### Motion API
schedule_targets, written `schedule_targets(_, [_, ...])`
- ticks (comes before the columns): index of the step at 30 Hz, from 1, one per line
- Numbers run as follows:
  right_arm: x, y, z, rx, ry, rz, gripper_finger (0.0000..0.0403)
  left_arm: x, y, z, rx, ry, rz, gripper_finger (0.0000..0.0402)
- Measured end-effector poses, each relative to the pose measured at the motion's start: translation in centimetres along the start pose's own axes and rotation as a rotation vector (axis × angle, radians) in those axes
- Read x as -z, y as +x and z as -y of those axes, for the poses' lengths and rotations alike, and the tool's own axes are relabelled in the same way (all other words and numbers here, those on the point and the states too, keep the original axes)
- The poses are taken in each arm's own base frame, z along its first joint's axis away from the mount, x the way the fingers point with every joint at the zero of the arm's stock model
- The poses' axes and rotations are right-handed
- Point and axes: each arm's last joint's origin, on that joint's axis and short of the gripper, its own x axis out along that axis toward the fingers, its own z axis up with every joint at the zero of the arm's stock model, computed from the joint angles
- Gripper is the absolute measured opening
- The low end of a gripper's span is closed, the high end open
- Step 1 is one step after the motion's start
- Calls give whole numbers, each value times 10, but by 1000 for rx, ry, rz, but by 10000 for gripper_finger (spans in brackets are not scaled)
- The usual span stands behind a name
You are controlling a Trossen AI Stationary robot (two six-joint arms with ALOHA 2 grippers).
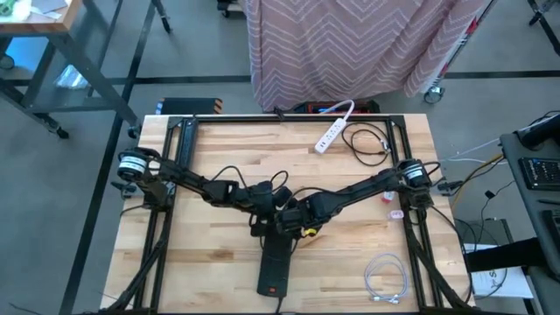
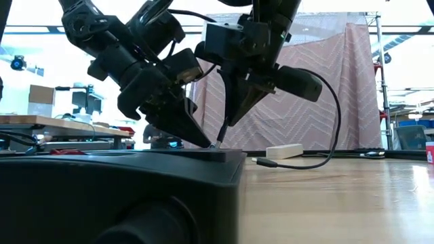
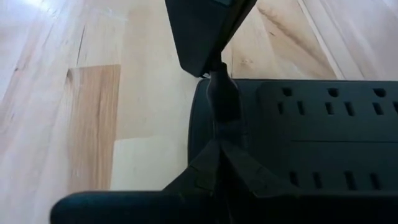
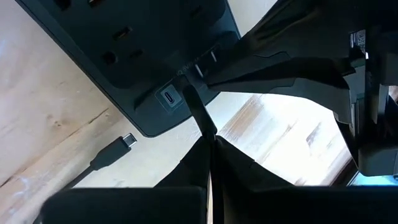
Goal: Insert USB
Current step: Insert the bottom black charger cable into the bottom black outlet extension
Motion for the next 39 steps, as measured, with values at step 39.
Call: schedule_targets(39, [-6,18,-6,-112,75,97,0,14,14,-3,4,6,-29,0])
